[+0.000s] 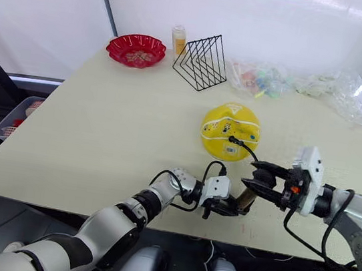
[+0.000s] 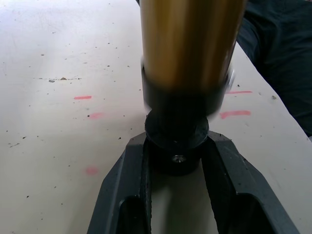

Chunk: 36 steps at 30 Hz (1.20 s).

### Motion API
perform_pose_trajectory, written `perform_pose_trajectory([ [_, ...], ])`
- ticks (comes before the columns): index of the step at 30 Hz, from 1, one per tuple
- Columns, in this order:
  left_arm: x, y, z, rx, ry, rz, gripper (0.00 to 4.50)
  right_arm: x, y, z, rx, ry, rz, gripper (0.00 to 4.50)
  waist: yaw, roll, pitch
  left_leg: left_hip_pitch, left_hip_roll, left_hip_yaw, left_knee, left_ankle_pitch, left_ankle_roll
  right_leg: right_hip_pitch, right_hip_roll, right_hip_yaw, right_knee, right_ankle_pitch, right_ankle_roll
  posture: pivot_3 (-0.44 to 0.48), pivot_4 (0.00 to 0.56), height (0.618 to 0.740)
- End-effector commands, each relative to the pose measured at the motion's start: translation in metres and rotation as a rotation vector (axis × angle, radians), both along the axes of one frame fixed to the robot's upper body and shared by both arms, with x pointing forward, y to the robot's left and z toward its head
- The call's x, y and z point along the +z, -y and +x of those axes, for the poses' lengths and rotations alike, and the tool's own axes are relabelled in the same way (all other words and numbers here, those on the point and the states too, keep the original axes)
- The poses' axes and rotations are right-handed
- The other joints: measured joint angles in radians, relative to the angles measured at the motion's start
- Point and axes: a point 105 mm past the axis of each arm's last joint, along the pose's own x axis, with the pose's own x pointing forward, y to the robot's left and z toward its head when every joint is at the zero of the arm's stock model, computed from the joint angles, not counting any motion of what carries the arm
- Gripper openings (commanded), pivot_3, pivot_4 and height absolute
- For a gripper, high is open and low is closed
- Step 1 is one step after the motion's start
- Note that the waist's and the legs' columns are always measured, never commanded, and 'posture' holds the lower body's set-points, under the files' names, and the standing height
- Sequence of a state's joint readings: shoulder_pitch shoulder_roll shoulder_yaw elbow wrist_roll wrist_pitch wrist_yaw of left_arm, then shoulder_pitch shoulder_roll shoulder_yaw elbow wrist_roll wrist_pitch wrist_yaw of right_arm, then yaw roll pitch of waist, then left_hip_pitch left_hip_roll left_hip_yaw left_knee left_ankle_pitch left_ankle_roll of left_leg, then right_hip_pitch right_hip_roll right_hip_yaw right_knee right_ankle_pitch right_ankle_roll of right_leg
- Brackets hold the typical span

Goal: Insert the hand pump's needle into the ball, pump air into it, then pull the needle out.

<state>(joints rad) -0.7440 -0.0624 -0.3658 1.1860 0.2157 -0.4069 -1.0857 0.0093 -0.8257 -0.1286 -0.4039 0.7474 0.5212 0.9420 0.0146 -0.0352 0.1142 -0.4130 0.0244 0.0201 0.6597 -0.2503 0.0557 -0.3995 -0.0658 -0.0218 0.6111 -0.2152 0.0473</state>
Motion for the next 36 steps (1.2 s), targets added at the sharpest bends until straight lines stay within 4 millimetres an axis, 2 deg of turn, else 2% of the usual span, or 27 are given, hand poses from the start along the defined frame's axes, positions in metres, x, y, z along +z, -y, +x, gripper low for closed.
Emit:
perform_pose_trajectory([
  [1,-0.031,-0.024,-0.01,0.012,-0.076,0.137,1.0,0.002,0.002,-0.004,0.024,-0.04,0.02,2.05,0.0,0.002,0.0,0.0,0.0,0.0,0.0,0.0,0.0,0.0,0.0,0.0,0.0,0.0,0.0,0.0,0.15,0.737],
  [3,-0.031,-0.024,-0.01,0.013,-0.076,0.136,1.0,0.028,0.009,-0.001,0.018,0.019,0.051,2.05,0.001,0.003,0.001,-0.001,0.0,0.0,0.0,0.0,0.0,0.0,0.0,-0.001,0.0,0.0,0.0,0.0,0.15,0.737],
  [5,-0.031,-0.025,-0.01,0.014,-0.076,0.136,1.0,0.054,0.017,0.001,0.013,0.07,0.064,2.05,0.001,0.01,0.006,-0.001,-0.001,0.0,0.001,0.0,0.0,0.0,-0.001,0.0,0.0,0.0,0.0,0.0,0.15,0.737],
  [10,-0.032,-0.025,-0.011,0.014,-0.079,0.135,1.0,0.106,0.028,-0.004,0.014,0.129,0.096,2.05,0.002,0.017,0.012,-0.003,-0.002,0.0,0.002,0.0,0.0,-0.001,-0.003,-0.001,0.0,0.0,0.0,0.0,0.15,0.737],
  [19,-0.032,-0.024,-0.012,0.011,-0.082,0.132,1.0,0.168,0.038,-0.019,0.008,0.193,0.138,2.05,0.001,0.019,0.015,-0.004,-0.002,0.001,0.004,0.0,0.0,-0.001,-0.003,-0.001,0.001,0.0,0.001,0.0,0.15,0.737],
  [22,-0.031,-0.023,-0.012,0.01,-0.082,0.131,1.0,0.178,0.037,-0.022,0.007,0.202,0.147,2.05,0.001,0.019,0.015,-0.004,-0.002,0.001,0.004,0.0,0.0,-0.001,-0.004,0.0,0.002,0.0,0.0,0.0,0.15,0.737],
  [25,-0.031,-0.023,-0.011,0.011,-0.081,0.13,1.0,0.169,0.034,-0.02,0.008,0.163,0.122,2.05,0.002,0.02,0.017,-0.006,-0.003,0.002,0.007,0.0,0.0,-0.005,-0.004,0.002,0.007,0.0,0.001,0.0,0.15,0.737],
  [27,-0.031,-0.023,-0.011,0.012,-0.08,0.13,1.0,0.136,0.031,-0.014,0.001,0.088,0.051,2.05,0.002,0.019,0.017,-0.006,-0.003,0.002,0.008,0.0,0.0,-0.006,-0.004,0.002,0.009,0.0,0.001,0.0,0.15,0.737],
  [31,-0.031,-0.023,-0.011,0.016,-0.079,0.13,1.0,0.082,0.021,-0.011,0.015,-0.002,0.0,2.05,0.0,0.012,0.014,-0.004,-0.002,0.002,0.009,0.0,0.0,-0.004,-0.002,0.002,0.01,-0.001,0.001,0.0,0.15,0.737],
  [35,-0.031,-0.024,-0.01,0.019,-0.078,0.131,1.0,0.052,0.017,-0.01,0.031,-0.03,-0.036,2.05,-0.002,0.007,0.01,-0.001,-0.001,0.001,0.01,0.0,0.0,-0.002,-0.001,0.003,0.013,-0.001,0.001,0.0,0.15,0.737],
  [36,-0.031,-0.025,-0.01,0.019,-0.078,0.132,1.0,0.038,0.014,-0.009,0.034,-0.053,-0.045,2.05,-0.002,0.006,0.009,0.0,-0.001,0.001,0.011,0.0,0.0,-0.002,-0.001,0.003,0.013,-0.001,0.002,0.0,0.15,0.737],
])
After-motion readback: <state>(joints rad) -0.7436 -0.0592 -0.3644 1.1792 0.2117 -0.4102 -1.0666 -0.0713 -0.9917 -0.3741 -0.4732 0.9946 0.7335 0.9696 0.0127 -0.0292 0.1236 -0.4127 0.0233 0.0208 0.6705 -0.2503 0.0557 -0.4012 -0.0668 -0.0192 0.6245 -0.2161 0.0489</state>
